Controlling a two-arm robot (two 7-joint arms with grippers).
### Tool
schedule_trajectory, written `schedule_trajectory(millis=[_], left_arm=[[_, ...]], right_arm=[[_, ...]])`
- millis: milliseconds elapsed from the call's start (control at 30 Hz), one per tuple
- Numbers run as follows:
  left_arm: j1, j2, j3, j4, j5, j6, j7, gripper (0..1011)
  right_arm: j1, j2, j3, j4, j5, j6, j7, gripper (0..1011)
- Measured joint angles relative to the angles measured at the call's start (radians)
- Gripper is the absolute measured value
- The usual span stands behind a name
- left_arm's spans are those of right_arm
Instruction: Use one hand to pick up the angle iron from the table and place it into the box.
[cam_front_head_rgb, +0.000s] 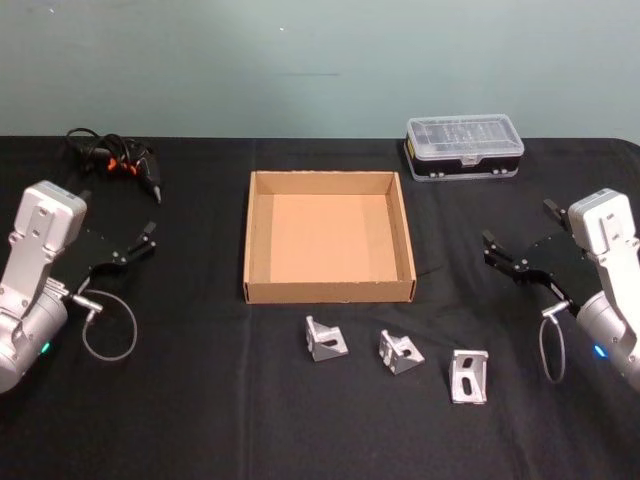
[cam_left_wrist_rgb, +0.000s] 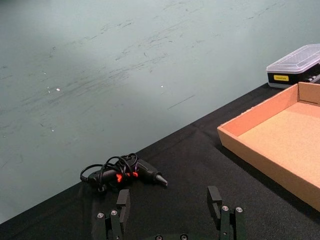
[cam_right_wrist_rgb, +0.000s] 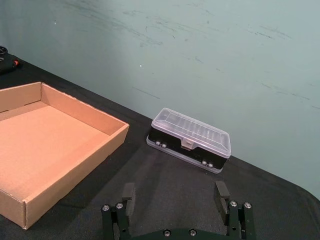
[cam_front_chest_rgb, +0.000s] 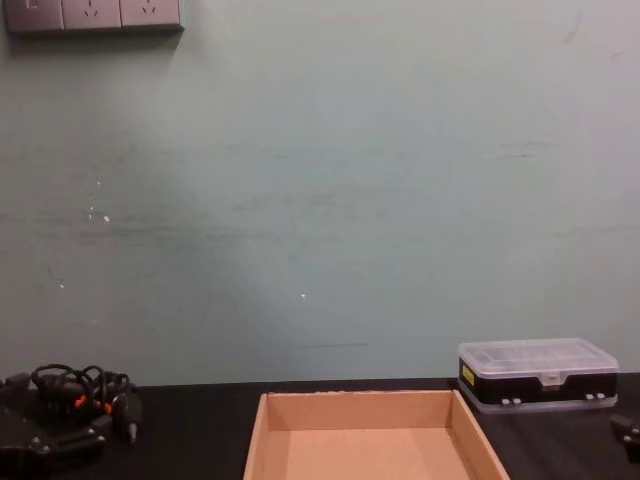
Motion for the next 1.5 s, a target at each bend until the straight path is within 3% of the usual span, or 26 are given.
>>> schedule_trajectory(millis=[1500], left_arm=[[0.0, 0.0, 0.0, 0.0, 0.0, 0.0, 0.0, 1011]], right_arm=[[0.0, 0.0, 0.0, 0.0, 0.0, 0.0, 0.0, 1003]])
